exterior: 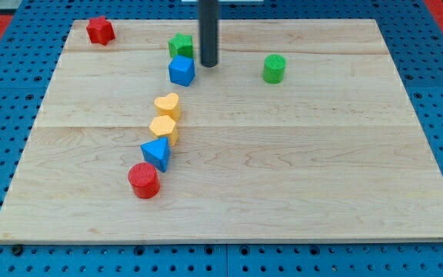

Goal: Move your arm to the right of the green star

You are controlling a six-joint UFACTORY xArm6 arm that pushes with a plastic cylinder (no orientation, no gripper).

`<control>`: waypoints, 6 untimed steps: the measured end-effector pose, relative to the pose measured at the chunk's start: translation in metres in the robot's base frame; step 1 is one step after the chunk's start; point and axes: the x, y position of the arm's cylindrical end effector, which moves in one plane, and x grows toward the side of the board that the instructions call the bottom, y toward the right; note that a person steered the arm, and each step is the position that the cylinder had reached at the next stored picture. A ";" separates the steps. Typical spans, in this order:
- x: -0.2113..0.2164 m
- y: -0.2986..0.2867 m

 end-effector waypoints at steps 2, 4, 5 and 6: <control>-0.050 -0.029; -0.077 0.032; -0.046 0.058; -0.066 0.114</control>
